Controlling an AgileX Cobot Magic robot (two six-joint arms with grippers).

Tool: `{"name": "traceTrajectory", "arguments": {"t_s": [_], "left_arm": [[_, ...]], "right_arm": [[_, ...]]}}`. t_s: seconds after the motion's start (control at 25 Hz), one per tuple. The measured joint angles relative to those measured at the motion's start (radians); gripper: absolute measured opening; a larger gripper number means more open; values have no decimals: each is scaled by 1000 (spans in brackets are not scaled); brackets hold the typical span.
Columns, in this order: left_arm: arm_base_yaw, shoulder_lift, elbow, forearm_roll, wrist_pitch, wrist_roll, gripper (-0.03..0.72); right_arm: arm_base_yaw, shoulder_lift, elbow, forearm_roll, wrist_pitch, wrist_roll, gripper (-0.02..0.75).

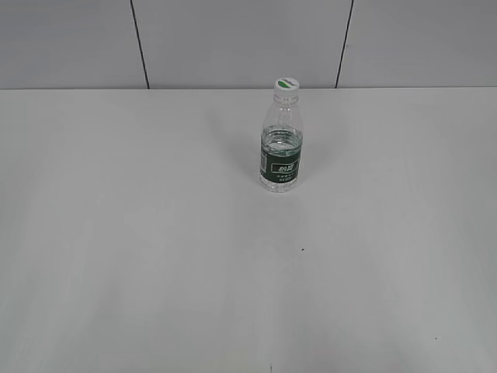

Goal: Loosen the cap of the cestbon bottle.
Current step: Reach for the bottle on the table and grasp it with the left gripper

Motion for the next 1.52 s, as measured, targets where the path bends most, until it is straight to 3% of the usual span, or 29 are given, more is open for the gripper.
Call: {"name": "traceTrajectory", "arguments": {"t_s": [1.24,1.52], "left_arm": [[0,0,-2,11,-5,0,485],[0,89,-89,-8,-172,2,485]], "right_arm": [[0,0,0,0,0,0,588],[0,0,0,0,0,0,588]]}}
